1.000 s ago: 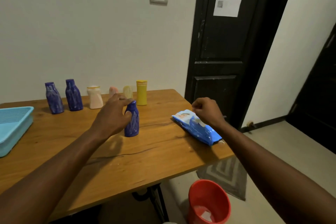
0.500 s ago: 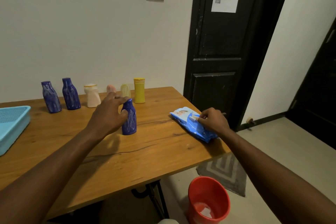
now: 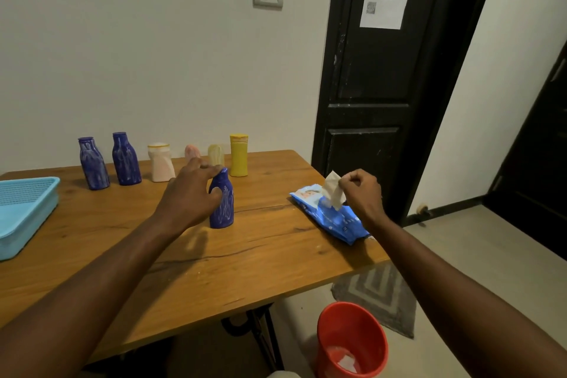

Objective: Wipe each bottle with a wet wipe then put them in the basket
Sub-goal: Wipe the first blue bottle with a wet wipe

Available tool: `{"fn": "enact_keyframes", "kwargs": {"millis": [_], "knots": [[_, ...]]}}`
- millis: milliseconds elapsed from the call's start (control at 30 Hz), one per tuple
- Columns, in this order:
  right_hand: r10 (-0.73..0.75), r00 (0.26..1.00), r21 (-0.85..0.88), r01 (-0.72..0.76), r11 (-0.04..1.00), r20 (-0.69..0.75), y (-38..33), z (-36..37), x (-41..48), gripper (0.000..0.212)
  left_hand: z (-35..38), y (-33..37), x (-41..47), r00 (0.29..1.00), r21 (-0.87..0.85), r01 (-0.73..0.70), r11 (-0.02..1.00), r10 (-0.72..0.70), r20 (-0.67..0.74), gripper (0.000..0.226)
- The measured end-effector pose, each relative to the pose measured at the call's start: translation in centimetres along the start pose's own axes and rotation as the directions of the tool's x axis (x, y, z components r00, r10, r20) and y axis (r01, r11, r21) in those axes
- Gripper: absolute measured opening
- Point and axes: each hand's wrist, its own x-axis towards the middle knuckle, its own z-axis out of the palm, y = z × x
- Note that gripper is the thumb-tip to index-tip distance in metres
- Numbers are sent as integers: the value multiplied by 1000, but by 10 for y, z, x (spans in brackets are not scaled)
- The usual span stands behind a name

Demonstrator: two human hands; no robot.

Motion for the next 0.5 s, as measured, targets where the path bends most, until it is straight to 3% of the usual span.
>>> {"fn": "enact_keyframes", "kwargs": {"millis": [100, 167, 300, 400, 500], "knots": [[152, 988, 283, -156, 946, 36, -18, 8, -5, 13, -2, 0, 0, 1000, -7, -1, 1000, 1, 8, 53], [303, 944, 476, -328, 816, 131, -36, 17, -13, 15, -5, -1, 1, 1000, 2, -11, 1000, 11, 5, 50], [351, 859, 591, -511, 625, 372, -62, 40, -34, 24, -11, -5, 8, 997, 39, -76, 996, 75, 16, 34], [296, 873, 489, -468, 736, 389, -68, 69, -47, 28, -15, -10, 16, 996, -17, -94, 995, 94, 3, 22], [216, 928, 387, -327, 862, 303, -76, 104, -56, 12, -16, -12, 21, 997, -80, -72, 994, 72, -10, 18]]}}
